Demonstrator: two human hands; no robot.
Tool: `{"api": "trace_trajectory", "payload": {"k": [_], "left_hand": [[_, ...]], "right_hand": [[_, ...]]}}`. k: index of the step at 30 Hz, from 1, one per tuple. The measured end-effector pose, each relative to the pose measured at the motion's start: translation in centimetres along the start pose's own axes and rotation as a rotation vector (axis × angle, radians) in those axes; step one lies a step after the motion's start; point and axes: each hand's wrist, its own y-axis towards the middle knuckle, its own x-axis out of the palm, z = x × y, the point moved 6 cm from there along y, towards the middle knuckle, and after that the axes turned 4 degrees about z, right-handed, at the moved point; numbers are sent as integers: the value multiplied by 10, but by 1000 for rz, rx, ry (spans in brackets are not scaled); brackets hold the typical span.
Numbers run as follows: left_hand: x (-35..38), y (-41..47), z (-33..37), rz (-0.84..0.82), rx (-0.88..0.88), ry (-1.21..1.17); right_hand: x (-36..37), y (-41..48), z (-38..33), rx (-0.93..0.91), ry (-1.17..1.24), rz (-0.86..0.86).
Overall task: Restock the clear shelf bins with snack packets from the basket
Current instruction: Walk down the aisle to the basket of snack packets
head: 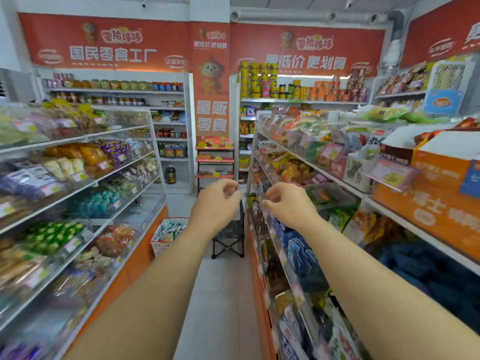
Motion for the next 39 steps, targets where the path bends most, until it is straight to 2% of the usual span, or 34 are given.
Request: {"api": "trace_trajectory", "payload": {"k": [6, 13, 18, 26, 33, 39], "left_hand": [[23, -16, -82, -33, -169, 37], [40, 1, -159, -22, -240, 96], [67, 36, -225, -89, -305, 103], [103, 129, -334, -182, -381, 82], [175, 221, -402, -300, -406, 66], [205, 317, -452, -258, -457, 53]], "right_hand": [[90, -7, 29, 62, 38, -174], [170, 16, 46, 27, 32, -279], [236, 51, 69, 55, 28, -345], [334, 138, 97, 133, 29, -425], [398, 234, 143, 184, -16, -448], [454, 346, 158, 143, 22, -522]]}}
